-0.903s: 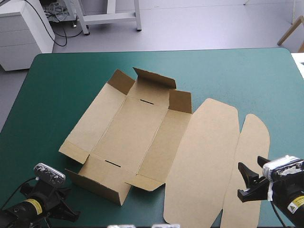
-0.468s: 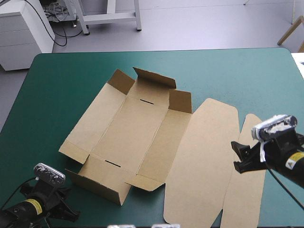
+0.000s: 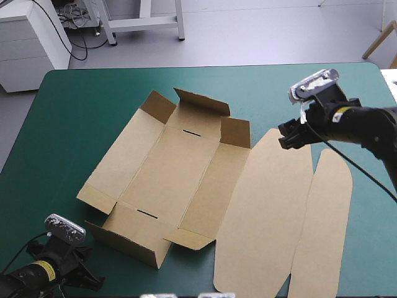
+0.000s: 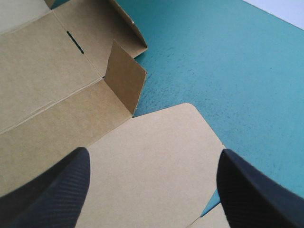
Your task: Fold the box
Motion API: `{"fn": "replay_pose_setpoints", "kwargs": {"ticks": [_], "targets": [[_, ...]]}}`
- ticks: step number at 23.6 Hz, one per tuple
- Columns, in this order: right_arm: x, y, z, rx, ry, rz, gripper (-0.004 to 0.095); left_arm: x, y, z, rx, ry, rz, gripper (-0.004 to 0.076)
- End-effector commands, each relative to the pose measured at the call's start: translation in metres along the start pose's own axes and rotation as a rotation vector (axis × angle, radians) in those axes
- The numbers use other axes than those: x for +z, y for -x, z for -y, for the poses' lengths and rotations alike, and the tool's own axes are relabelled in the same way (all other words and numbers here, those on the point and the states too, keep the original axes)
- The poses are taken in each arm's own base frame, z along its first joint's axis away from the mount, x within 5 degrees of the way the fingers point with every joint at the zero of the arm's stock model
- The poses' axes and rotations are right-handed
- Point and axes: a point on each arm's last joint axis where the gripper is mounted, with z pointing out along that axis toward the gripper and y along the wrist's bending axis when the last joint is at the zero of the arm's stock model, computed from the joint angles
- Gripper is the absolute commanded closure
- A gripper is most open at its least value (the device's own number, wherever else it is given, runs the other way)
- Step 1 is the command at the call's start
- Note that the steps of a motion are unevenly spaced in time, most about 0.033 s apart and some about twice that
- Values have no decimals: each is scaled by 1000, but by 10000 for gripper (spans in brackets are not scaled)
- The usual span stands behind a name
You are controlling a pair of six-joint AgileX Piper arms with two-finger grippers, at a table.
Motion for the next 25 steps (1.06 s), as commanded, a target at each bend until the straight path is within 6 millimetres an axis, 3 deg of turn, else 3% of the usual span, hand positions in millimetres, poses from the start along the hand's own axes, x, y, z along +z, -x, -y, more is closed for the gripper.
{"fn": "replay_pose_setpoints", "kwargs": {"ticks": [1,8,14,19,25], "targets": [[12,28,9,-48,21,-7,220,-4,8,0,-6,-3,49,734],[64,61,22,-111,110,-97,220,-4,8,-1,-3,3,49,734],[112,88,26,-128,209,-35,220,-4,8,-1,-3,3,49,734],[157,84,24,-134,313,-53,220,-4,8,-1,-3,3,49,734],[219,61,24,-124,377,-158,220,-4,8,-1,-3,3,49,734]]}}
